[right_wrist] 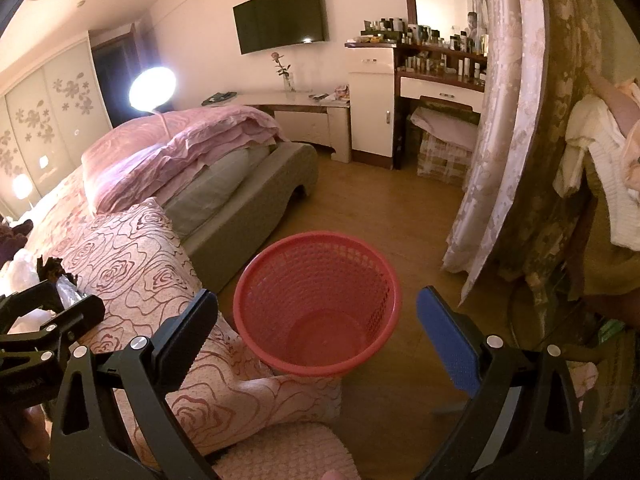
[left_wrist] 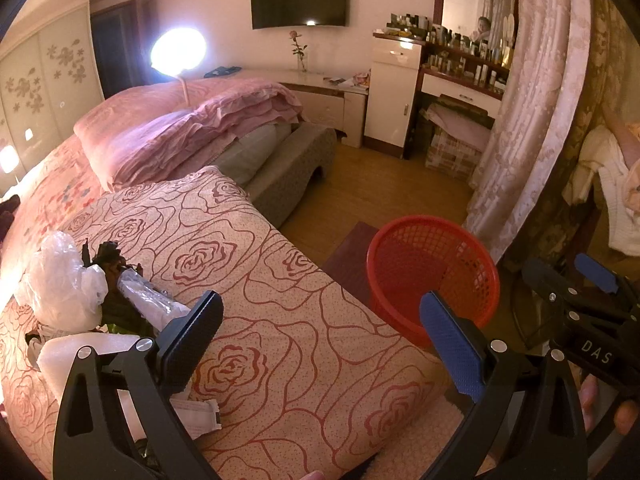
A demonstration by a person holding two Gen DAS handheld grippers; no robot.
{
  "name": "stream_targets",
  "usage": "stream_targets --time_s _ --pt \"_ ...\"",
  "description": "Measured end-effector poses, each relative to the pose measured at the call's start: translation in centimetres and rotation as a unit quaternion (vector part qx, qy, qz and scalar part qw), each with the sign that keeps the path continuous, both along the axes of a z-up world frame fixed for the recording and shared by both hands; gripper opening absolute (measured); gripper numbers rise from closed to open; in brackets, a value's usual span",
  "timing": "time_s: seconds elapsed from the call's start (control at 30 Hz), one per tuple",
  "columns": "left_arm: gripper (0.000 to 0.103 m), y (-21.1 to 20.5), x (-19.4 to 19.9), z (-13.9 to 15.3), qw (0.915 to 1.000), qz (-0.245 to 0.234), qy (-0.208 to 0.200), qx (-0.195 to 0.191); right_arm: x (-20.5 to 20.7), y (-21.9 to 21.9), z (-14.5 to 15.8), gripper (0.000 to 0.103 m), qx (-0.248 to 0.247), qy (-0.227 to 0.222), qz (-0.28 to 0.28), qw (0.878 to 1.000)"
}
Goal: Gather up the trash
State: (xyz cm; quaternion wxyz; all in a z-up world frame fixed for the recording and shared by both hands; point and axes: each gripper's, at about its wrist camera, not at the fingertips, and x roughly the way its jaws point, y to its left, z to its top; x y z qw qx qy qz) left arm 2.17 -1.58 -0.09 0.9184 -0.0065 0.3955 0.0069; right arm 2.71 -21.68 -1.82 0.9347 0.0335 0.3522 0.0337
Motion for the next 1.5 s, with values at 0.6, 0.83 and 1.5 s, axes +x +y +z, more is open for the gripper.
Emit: stream_targets --time_s 0.6,0.83,1.5 --pt "0.095 0.0 -0.1 0.0 1.0 0.0 0.0 0.001 0.0 0.0 -0.2 0.096 0.005 0.004 0.002 1.0" --pt "0.095 -0.3 0.1 -0.2 1.0 0.001 0.0 0.001 -0.1 0.1 -0.4 0.096 0.006 0.007 0.002 1.0" --pt "0.095 1.3 -0.5 -0.9 0.9997 0.025 0.0 -0.002 -0.3 0.6 -1.5 0.096 0.011 0.019 0.01 1.0"
